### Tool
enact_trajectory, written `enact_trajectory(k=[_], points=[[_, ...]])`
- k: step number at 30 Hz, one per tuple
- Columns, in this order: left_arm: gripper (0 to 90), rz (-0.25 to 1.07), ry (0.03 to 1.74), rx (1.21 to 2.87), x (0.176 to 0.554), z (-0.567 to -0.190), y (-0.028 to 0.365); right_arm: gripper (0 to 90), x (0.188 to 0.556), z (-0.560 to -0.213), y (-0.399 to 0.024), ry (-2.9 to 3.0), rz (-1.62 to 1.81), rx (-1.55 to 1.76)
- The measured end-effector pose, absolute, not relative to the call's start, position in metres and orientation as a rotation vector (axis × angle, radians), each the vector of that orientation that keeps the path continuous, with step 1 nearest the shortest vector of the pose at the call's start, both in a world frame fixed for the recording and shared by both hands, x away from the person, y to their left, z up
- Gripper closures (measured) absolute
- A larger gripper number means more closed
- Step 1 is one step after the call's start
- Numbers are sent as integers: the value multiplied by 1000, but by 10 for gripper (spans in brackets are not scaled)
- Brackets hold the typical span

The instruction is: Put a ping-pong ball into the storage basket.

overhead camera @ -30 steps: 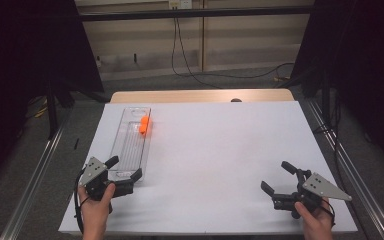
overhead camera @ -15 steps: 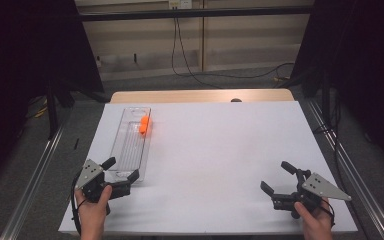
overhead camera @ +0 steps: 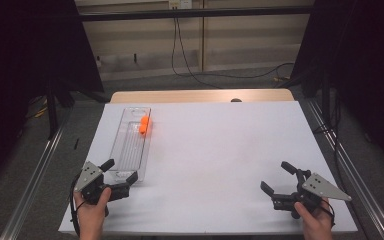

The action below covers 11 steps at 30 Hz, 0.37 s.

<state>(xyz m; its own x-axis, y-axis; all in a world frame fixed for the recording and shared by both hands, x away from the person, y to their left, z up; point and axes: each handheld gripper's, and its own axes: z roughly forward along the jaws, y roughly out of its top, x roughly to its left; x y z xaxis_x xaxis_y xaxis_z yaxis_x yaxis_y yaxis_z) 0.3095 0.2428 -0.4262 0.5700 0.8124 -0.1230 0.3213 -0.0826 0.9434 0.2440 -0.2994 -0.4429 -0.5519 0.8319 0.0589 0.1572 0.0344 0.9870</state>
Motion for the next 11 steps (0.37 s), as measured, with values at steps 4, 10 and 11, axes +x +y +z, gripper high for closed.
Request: enact_trajectory(k=[4,10,11], points=[[27,539,966,1657,309,-427,245,28,244,-443,-299,1758,1560,1002],[27,538,974,1647,308,-427,247,29,244,-443,-299,1758,1558,1000],[27,541,975,1649,308,-427,246,28,244,-443,-299,1758,1558,1001]])
